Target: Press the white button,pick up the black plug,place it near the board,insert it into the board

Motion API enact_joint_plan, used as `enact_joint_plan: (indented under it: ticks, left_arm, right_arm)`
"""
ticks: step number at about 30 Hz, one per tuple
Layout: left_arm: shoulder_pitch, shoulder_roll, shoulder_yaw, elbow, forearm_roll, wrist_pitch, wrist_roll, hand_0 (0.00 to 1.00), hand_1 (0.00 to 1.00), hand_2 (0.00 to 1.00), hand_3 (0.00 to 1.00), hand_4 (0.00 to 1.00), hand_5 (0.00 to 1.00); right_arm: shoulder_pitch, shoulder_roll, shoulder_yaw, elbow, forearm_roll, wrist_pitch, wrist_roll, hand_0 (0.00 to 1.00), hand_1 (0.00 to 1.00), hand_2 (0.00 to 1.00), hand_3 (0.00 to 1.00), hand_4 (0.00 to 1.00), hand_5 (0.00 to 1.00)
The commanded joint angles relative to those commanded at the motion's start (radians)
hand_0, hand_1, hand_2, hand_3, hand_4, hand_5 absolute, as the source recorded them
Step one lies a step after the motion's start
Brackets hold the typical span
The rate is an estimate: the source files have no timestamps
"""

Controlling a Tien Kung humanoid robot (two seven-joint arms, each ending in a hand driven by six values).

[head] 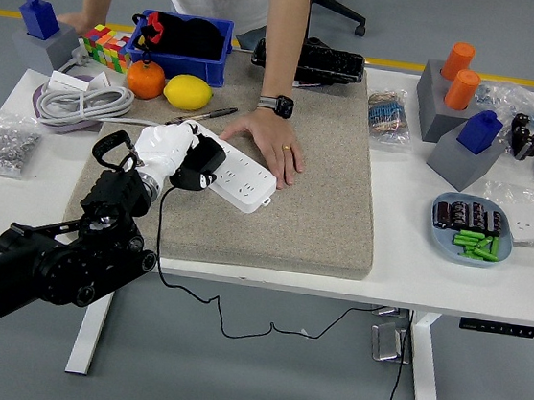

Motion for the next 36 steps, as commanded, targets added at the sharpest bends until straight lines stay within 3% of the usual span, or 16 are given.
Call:
enact_joint_plan:
  ticks: [26, 27, 32, 33, 36]
  left_arm:
    - [-0.003, -0.002, 0.01, 0.024, -0.007, -0.003, -0.001, 0.271, 0.299, 0.343, 0.577, 0.679, 0.002]
    - [-0.003, -0.002, 0.01, 0.025, -0.009, -0.002, -0.003, 0.273, 0.344, 0.363, 0.575, 0.719, 0.002]
    - [-0.003, -0.003, 0.008, 0.028, -0.01, -0.009, -0.004, 0.273, 0.344, 0.363, 0.575, 0.719, 0.002]
    - [-0.003, -0.003, 0.008, 0.029, -0.009, -0.01, -0.003, 0.257, 0.371, 0.363, 0.565, 0.906, 0.091]
    - [-0.003, -0.002, 0.006, 0.031, -0.009, -0.016, -0.002, 0.257, 0.371, 0.363, 0.565, 0.906, 0.091]
  right_arm:
    - [-0.001, 0.003, 0.009, 0.004, -0.002, 0.0, -0.001, 0.683, 0.594, 0.583, 0.572, 0.617, 0.302]
    - [-0.001, 0.003, 0.01, 0.004, -0.002, 0.001, -0.001, 0.683, 0.594, 0.583, 0.572, 0.617, 0.302]
    - [-0.001, 0.002, 0.011, 0.004, -0.002, 0.001, -0.001, 0.683, 0.594, 0.583, 0.572, 0.617, 0.302]
    - [-0.001, 0.002, 0.011, 0.004, -0.002, 0.001, -0.001, 0.683, 0.594, 0.583, 0.573, 0.617, 0.301]
    - [-0.002, 0.002, 0.011, 0.004, -0.002, 0.001, -0.001, 0.683, 0.594, 0.583, 0.573, 0.617, 0.301]
